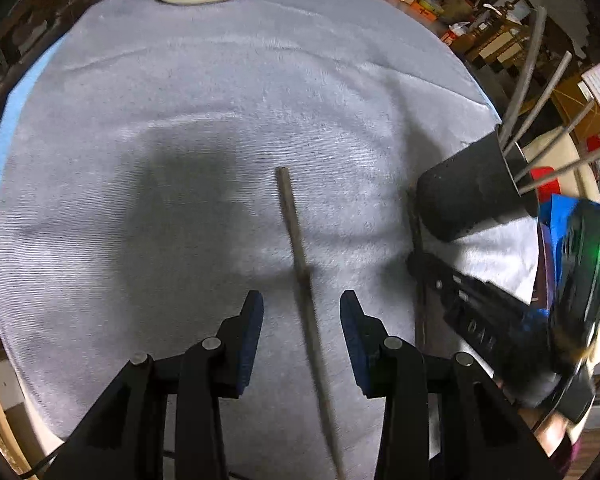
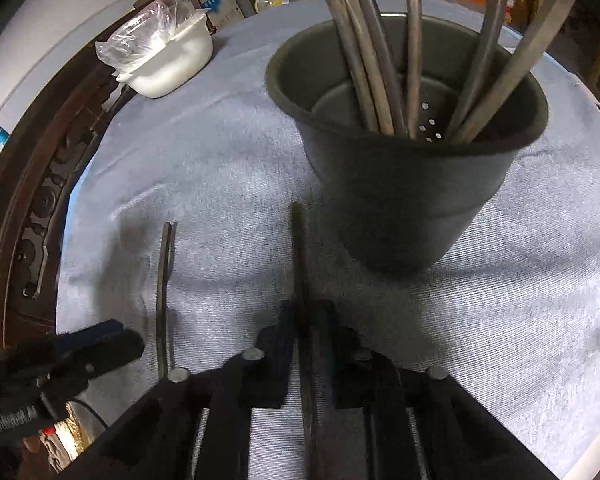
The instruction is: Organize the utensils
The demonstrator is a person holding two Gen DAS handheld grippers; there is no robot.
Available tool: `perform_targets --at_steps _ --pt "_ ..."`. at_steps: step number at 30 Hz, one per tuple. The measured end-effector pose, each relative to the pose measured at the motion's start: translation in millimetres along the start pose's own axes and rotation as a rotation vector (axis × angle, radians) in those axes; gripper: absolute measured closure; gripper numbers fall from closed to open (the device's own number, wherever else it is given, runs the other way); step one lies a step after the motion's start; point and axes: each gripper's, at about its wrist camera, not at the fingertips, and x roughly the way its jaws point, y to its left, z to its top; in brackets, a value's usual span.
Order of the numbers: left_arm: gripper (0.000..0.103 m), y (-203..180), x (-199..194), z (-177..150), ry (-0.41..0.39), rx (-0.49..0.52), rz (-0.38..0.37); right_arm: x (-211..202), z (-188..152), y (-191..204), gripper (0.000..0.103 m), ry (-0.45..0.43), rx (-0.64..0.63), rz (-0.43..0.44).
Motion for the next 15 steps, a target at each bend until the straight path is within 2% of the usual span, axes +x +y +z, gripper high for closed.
perform_targets --at_steps 4,6,11,12,15 --pt "0.063 -2.2 12.4 10.6 0.035 -0.040 0.007 -4.2 -3.8 -11.3 0.096 -0.003 0.012 0.017" --pt "0.072 -2.9 18.0 12.9 0.045 -0.052 0.010 -7.9 -7.1 -16.8 0.096 -0.002 0.025 0.031" --pt "0.084 -11.4 35.4 18.3 0.057 -0.051 0.025 -15.0 -13.6 -28.2 0.096 0.011 0.069 0.108" --pt "0.089 -13.2 39.7 18.3 0.061 -0.047 0.027 -15.3 -14.2 -31.3 0.096 0.016 0.082 0.128" --pt "0.094 -20.8 43.3 17.5 0.045 -0.005 0.046 -15.0 -16.8 -36.1 0.096 0.022 0.105 0.160"
